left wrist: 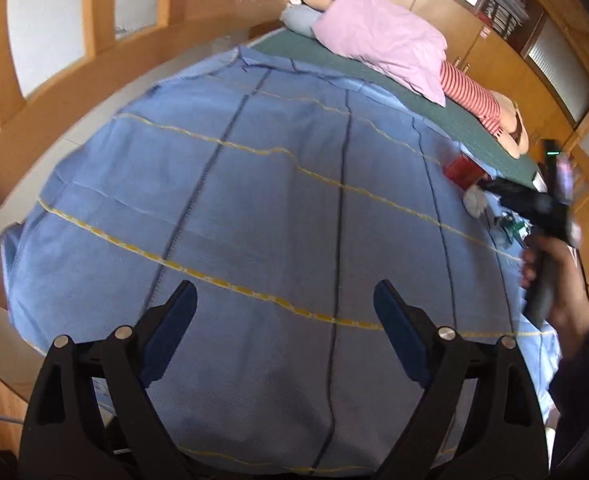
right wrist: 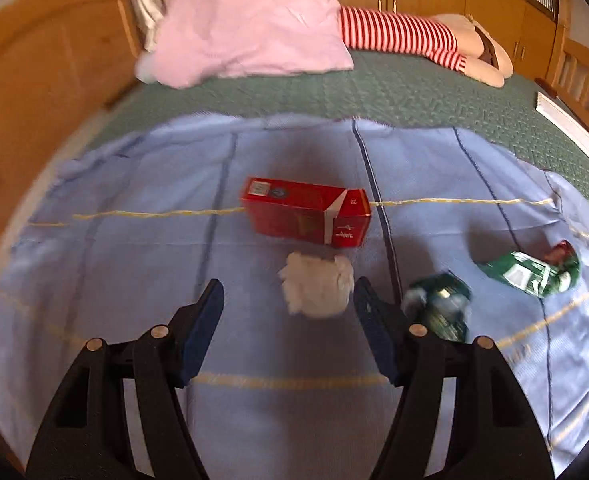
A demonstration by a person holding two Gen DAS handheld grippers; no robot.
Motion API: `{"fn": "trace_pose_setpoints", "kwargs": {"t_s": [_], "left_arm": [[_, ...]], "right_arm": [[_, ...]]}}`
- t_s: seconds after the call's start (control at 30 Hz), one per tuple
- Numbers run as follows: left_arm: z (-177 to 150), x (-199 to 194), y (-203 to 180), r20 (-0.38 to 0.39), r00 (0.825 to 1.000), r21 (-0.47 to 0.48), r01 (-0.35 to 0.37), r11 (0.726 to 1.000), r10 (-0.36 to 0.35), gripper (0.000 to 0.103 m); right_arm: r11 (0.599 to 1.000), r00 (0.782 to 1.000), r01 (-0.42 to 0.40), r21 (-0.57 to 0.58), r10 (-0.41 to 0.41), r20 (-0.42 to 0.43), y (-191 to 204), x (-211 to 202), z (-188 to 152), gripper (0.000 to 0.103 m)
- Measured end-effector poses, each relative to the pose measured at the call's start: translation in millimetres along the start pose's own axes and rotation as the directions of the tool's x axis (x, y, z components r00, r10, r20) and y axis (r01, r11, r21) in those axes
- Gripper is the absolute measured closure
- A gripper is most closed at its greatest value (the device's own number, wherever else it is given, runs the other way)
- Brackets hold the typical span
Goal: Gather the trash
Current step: 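Grasp the dark green wrapper with the right tool while the left tool grasps the white tissue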
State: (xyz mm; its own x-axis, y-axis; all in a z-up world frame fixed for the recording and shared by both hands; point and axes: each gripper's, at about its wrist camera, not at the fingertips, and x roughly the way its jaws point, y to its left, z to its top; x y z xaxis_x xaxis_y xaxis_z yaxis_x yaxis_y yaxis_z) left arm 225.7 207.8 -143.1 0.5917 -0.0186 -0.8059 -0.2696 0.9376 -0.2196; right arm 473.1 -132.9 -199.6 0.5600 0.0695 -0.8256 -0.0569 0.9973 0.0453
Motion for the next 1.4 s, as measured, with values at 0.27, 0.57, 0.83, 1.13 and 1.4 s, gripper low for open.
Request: {"fn": "trace_pose_setpoints", "kwargs": {"t_s": [0.27, 0.57, 0.83, 1.13, 1.4], "left_arm": [[-0.7, 6.2, 18.3, -0.041, 0.998, -0.058, -0.060, 0.997, 0.057, 0.013], [-4.2, 1.3, 29.2, -0.027, 0.996, -0.135, -0.086, 0.987, 0.083, 0.013], [-5.2, 5.7, 25.5, -0.034, 0.999, -0.135, -0.035, 0.990, 0.031, 0.013], [-12.9, 21.3, -28.0, -0.096, 0.980, 0.058, 0.182, 0.982, -0.176, 0.013], [-33.5, 53.8, -82.6, -0.158, 0.967, 0.273, 0.239, 0.932, -0.202, 0.021]], "right_arm": [[0.989, 0.989, -0.144, 0.026, 0.145, -0.028, 13.3, 4.8, -22.3, 0.079], [0.778, 0.805, -0.580, -0.244, 0.501, -0.317, 129.6, -87.5, -127.4, 0.059], [0.993, 0.990, -0.021, -0.118, 0.038, 0.135, 28.5, -80.7, -37.5, 0.024], [0.986, 0.986, 0.164, -0.008, -0.164, -0.036, -40.5, 0.3, -33.6, 0.049], [0.999, 0.999, -0.030, -0.021, 0.030, -0.025, -20.4, -66.2, -64.5, 0.060]]}}
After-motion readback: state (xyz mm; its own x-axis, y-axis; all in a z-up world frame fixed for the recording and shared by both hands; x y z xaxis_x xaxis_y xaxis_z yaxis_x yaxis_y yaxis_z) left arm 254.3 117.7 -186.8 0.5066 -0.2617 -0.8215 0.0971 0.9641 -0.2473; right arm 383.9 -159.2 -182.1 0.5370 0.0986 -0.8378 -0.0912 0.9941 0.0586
